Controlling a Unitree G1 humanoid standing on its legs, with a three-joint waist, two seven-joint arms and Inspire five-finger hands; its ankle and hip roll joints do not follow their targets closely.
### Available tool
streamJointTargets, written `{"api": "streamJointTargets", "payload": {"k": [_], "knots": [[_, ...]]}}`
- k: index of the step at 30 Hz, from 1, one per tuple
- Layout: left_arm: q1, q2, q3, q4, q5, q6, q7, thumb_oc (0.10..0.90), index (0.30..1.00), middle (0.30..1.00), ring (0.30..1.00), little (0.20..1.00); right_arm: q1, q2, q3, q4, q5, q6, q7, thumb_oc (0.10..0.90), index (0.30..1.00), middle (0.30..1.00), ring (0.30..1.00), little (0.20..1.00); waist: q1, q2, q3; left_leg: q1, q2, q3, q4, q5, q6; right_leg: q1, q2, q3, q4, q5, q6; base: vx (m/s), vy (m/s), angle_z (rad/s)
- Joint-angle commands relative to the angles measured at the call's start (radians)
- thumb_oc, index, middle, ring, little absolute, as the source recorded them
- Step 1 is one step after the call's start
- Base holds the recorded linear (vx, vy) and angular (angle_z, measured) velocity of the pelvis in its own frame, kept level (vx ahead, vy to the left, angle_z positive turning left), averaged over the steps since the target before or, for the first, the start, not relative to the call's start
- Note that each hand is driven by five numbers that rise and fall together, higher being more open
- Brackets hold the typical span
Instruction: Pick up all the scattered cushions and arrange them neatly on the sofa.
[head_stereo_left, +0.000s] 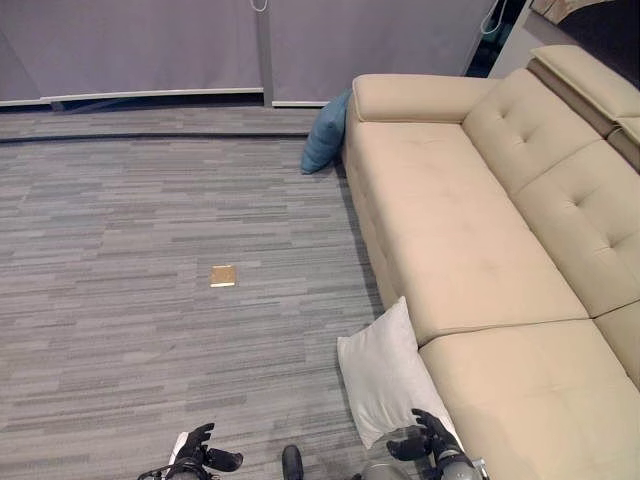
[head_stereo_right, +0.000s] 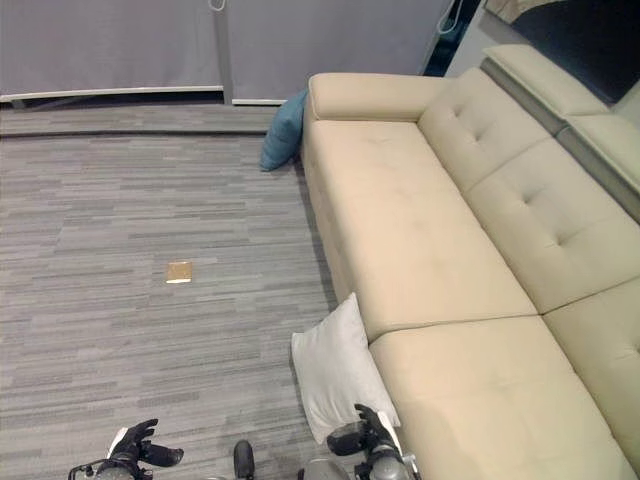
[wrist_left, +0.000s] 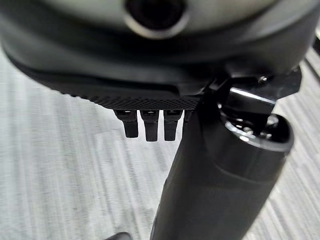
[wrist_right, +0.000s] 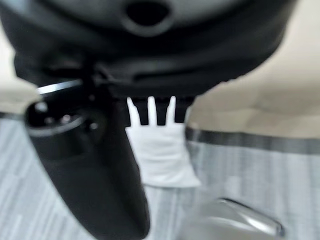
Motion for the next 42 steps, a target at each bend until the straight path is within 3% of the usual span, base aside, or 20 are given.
{"api": "streamJointTargets", "payload": {"k": [1, 4, 7, 10, 12, 16, 17, 20, 21, 24, 27, 34, 35, 36, 37, 38, 40, 41, 42], "knots": [[0.028, 0.030, -0.008, -0.005, 0.007, -0.017, 0.003, 0.800, 0.900, 0.900, 0.900, 0.900, -0.015, -0.057, -0.036, 0.009, -0.011, -0.014, -0.024, 0.800, 0.900, 0.900, 0.900, 0.900, -0.010, -0.017, -0.021, 0.001, 0.047, -0.033, 0.141, -0.192, -0.105, 0.047, 0.047, -0.037, -0.249, 0.248, 0.008, 0.12, 0.019, -0.15], [0.021, 0.024, -0.017, -0.014, 0.014, -0.021, 0.006, 0.800, 0.900, 0.900, 0.900, 0.900, -0.012, -0.061, -0.032, 0.002, -0.013, -0.017, -0.028, 0.800, 0.900, 0.900, 0.900, 0.900, -0.009, -0.022, -0.023, 0.011, 0.038, -0.029, 0.154, -0.207, -0.107, 0.077, 0.046, -0.041, -0.286, 0.246, 0.003, 0.08, -0.026, 0.06], [0.025, 0.016, -0.020, -0.011, 0.027, -0.021, -0.004, 0.800, 0.900, 0.900, 0.900, 0.900, 0.021, -0.071, -0.056, 0.004, 0.013, -0.021, -0.034, 0.800, 0.900, 0.900, 0.900, 0.900, -0.023, -0.030, -0.049, 0.029, 0.045, -0.011, 0.178, -0.224, -0.138, 0.146, 0.078, 0.000, -0.367, 0.234, -0.015, 0.11, -0.102, 0.03], [0.022, 0.015, -0.032, -0.007, 0.043, -0.019, -0.011, 0.800, 0.900, 0.900, 0.900, 0.900, 0.040, -0.073, -0.065, 0.005, 0.022, -0.027, -0.031, 0.800, 0.900, 0.900, 0.900, 0.900, -0.036, -0.043, -0.050, -0.013, 0.077, 0.011, 0.308, -0.200, -0.180, 0.192, 0.081, 0.010, -0.420, 0.236, -0.036, 0.03, -0.081, 0.03], [0.016, 0.014, -0.037, -0.012, 0.040, -0.018, -0.008, 0.800, 0.900, 0.900, 0.900, 0.900, 0.036, -0.078, -0.065, 0.008, 0.029, -0.027, -0.036, 0.800, 0.900, 0.900, 0.900, 0.900, -0.030, -0.046, -0.037, -0.061, 0.080, -0.012, 0.420, -0.167, -0.195, 0.205, 0.090, 0.028, -0.426, 0.240, -0.053, 0.00, -0.058, 0.05], [0.007, 0.001, -0.040, -0.009, 0.024, -0.015, -0.007, 0.800, 0.900, 0.900, 0.900, 0.900, 0.032, -0.081, -0.070, 0.023, 0.039, -0.020, -0.038, 0.800, 0.900, 0.900, 0.900, 0.900, -0.020, -0.059, -0.037, -0.112, 0.084, -0.057, 0.395, -0.209, -0.174, 0.225, 0.085, 0.067, -0.441, 0.229, -0.048, 0.05, 0.019, -0.34], [0.006, 0.000, -0.040, -0.006, 0.018, -0.015, -0.007, 0.800, 0.900, 0.900, 0.900, 0.900, 0.029, -0.082, -0.067, 0.029, 0.038, -0.019, -0.038, 0.800, 0.900, 0.900, 0.900, 0.900, -0.015, -0.061, -0.040, -0.123, 0.082, -0.082, 0.369, -0.211, -0.172, 0.226, 0.088, 0.081, -0.441, 0.226, -0.046, 0.14, 0.071, -0.19], [-0.008, -0.009, -0.039, 0.007, -0.020, -0.019, -0.005, 0.800, 0.900, 0.900, 0.900, 0.900, 0.011, -0.085, -0.050, 0.057, 0.032, -0.013, -0.043, 0.800, 0.900, 0.900, 0.900, 0.900, 0.016, -0.056, -0.035, -0.165, 0.100, -0.239, 0.234, -0.116, -0.199, 0.244, 0.112, 0.153, -0.439, 0.207, -0.045, 0.13, 0.092, -0.56], [-0.008, -0.009, -0.039, 0.008, -0.020, -0.019, -0.005, 0.800, 0.900, 0.900, 0.900, 0.900, 0.011, -0.085, -0.050, 0.057, 0.032, -0.013, -0.043, 0.800, 0.900, 0.900, 0.900, 0.900, 0.016, -0.057, -0.033, -0.162, 0.099, -0.239, 0.232, -0.115, -0.199, 0.246, 0.112, 0.153, -0.439, 0.206, -0.045, 0.08, 0.067, -1.03], [-0.017, -0.017, -0.050, 0.025, -0.030, -0.025, -0.003, 0.800, 0.900, 0.900, 0.900, 0.900, -0.001, -0.088, -0.040, 0.069, 0.025, -0.004, -0.041, 0.800, 0.900, 0.900, 0.900, 0.900, 0.036, -0.045, -0.028, -0.181, 0.090, -0.359, 0.155, -0.070, -0.209, 0.263, 0.129, 0.215, -0.425, 0.185, -0.045, 0.13, 0.134, -0.80], [-0.012, -0.021, -0.054, 0.040, -0.009, -0.015, -0.009, 0.800, 0.900, 0.900, 0.900, 0.900, 0.004, -0.077, -0.045, 0.076, 0.024, -0.003, -0.034, 0.800, 0.900, 0.900, 0.900, 0.900, 0.027, -0.039, -0.045, -0.142, 0.104, -0.334, 0.127, -0.065, -0.209, 0.266, 0.114, 0.223, -0.417, 0.182, -0.037, 0.15, 0.203, -0.65], [-0.019, -0.001, -0.047, 0.056, 0.031, -0.008, -0.012, 0.800, 0.900, 0.900, 0.900, 0.900, -0.002, -0.046, -0.051, 0.063, 0.027, 0.006, -0.025, 0.800, 0.900, 0.900, 0.900, 0.900, 0.007, -0.037, -0.061, -0.097, 0.080, -0.226, 0.121, -0.101, -0.155, 0.207, 0.066, 0.312, -0.353, 0.222, 0.015, 0.10, 0.251, -0.64], [-0.021, 0.004, -0.042, 0.055, 0.029, -0.007, -0.007, 0.800, 0.900, 0.900, 0.900, 0.900, -0.006, -0.042, -0.049, 0.057, 0.027, 0.006, -0.026, 0.800, 0.900, 0.900, 0.900, 0.900, 0.005, -0.034, -0.057, -0.093, 0.081, -0.205, 0.114, -0.103, -0.147, 0.184, 0.060, 0.307, -0.332, 0.239, 0.026, -0.03, 0.181, -0.80], [-0.021, 0.012, -0.034, 0.051, 0.019, -0.010, -0.003, 0.800, 0.900, 0.900, 0.900, 0.900, -0.014, -0.038, -0.043, 0.041, 0.023, 0.005, -0.028, 0.800, 0.900, 0.900, 0.900, 0.900, 0.021, -0.026, -0.042, -0.076, 0.088, -0.161, 0.105, -0.110, -0.137, 0.145, 0.038, 0.247, -0.290, 0.257, 0.038, -0.04, 0.252, -0.72], [-0.022, 0.016, -0.032, 0.049, 0.015, -0.010, -0.002, 0.800, 0.900, 0.900, 0.900, 0.900, -0.018, -0.040, -0.044, 0.030, 0.021, 0.000, -0.031, 0.800, 0.900, 0.900, 0.900, 0.900, 0.032, -0.017, -0.036, -0.070, 0.093, -0.139, 0.102, -0.113, -0.135, 0.126, 0.012, 0.155, -0.271, 0.250, 0.028, -0.07, 0.327, -1.27], [-0.015, 0.017, -0.029, 0.048, 0.013, -0.012, -0.005, 0.800, 0.900, 0.900, 0.900, 0.900, -0.022, -0.042, -0.042, 0.024, 0.011, -0.008, -0.033, 0.800, 0.900, 0.900, 0.900, 0.900, 0.049, 0.000, -0.035, -0.062, 0.097, -0.103, 0.094, -0.112, -0.129, 0.118, -0.018, -0.008, -0.244, 0.224, 0.008, -0.06, 0.272, -1.60], [-0.010, 0.016, -0.028, 0.049, 0.015, -0.012, -0.008, 0.800, 0.900, 0.900, 0.900, 0.900, -0.021, -0.044, -0.042, 0.028, 0.010, -0.011, -0.035, 0.800, 0.900, 0.900, 0.900, 0.900, 0.048, 0.004, -0.036, -0.054, 0.093, -0.095, 0.087, -0.111, -0.126, 0.125, -0.007, -0.036, -0.230, 0.205, 0.000, -0.04, 0.180, -1.54], [-0.002, 0.018, -0.028, 0.046, 0.020, -0.011, -0.015, 0.800, 0.900, 0.900, 0.900, 0.900, -0.016, -0.048, -0.041, 0.040, 0.015, -0.015, -0.031, 0.800, 0.900, 0.900, 0.900, 0.900, 0.039, -0.002, -0.042, -0.036, 0.068, -0.073, 0.081, -0.109, -0.121, 0.147, 0.067, -0.015, -0.229, 0.181, -0.003, -0.08, 0.160, -0.60], [0.008, 0.014, -0.019, 0.042, 0.017, -0.011, -0.017, 0.800, 0.900, 0.900, 0.900, 0.900, -0.011, -0.058, -0.042, 0.051, 0.005, -0.016, -0.037, 0.800, 0.900, 0.900, 0.900, 0.900, 0.064, -0.008, -0.051, -0.028, 0.054, -0.029, 0.070, -0.106, -0.123, 0.197, 0.062, -0.115, -0.277, 0.161, -0.015, -0.12, 0.154, -0.37]]}}
